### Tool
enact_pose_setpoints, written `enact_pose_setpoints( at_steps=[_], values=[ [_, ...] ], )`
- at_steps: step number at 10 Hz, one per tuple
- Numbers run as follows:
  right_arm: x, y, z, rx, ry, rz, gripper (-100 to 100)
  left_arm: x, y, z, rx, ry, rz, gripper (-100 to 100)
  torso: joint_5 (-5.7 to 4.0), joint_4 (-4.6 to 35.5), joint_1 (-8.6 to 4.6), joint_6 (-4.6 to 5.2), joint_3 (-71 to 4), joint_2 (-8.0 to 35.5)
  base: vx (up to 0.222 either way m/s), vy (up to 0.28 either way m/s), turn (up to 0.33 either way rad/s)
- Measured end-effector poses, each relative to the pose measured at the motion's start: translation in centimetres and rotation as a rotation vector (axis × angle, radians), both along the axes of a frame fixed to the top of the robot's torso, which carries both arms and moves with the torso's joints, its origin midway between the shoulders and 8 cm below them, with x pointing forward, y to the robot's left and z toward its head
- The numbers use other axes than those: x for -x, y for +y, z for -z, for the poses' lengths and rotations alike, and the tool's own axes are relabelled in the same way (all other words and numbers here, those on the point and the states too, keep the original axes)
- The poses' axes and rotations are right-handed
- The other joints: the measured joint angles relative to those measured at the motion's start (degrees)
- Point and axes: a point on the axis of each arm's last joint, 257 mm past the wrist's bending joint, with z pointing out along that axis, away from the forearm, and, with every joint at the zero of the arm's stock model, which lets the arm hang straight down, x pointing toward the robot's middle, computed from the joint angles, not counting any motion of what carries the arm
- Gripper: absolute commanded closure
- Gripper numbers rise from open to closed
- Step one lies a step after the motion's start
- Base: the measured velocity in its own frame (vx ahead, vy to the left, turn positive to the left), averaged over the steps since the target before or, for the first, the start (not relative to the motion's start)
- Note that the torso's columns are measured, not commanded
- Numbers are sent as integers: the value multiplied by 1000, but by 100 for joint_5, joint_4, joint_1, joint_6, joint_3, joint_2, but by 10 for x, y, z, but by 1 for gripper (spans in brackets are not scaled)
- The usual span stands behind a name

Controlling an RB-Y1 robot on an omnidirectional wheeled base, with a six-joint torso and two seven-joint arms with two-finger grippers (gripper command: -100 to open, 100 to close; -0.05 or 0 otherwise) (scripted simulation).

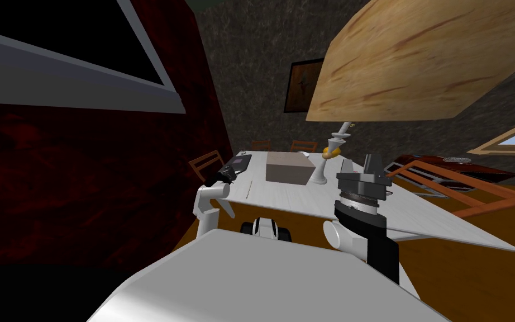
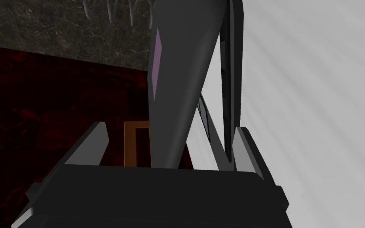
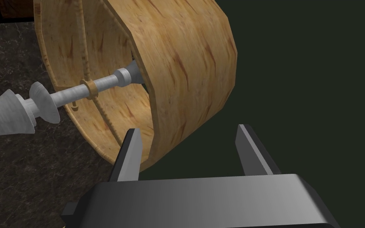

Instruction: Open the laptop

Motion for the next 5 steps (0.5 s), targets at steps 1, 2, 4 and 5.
enact_pose_setpoints(
  at_steps=[1, 2, 4, 5],
  values=[
    [0, 0, 0, 0, 0, 0, 0, 0, 0, 0, 0, 0, 0, 0, 0, 1, 0, 0, 1, 2, 0, 0, 0],
    [0, 0, 0, 0, 0, 0, 0, 0, 0, 0, 0, 0, 0, 0, 0, 1, -1, 0, 1, 1, 0, 0, 0],
    [0, 0, 0, 0, 0, 0, 0, 0, 0, 0, 0, 0, 0, 0, 0, 0, 0, 0, -1, -2, 0, 0, 0],
    [0, 0, 0, 0, 0, 0, 0, 0, 0, 0, 0, 0, 0, 0, 0, 0, 0, 0, -1, -2, 0, 0, 0]
  ],
)
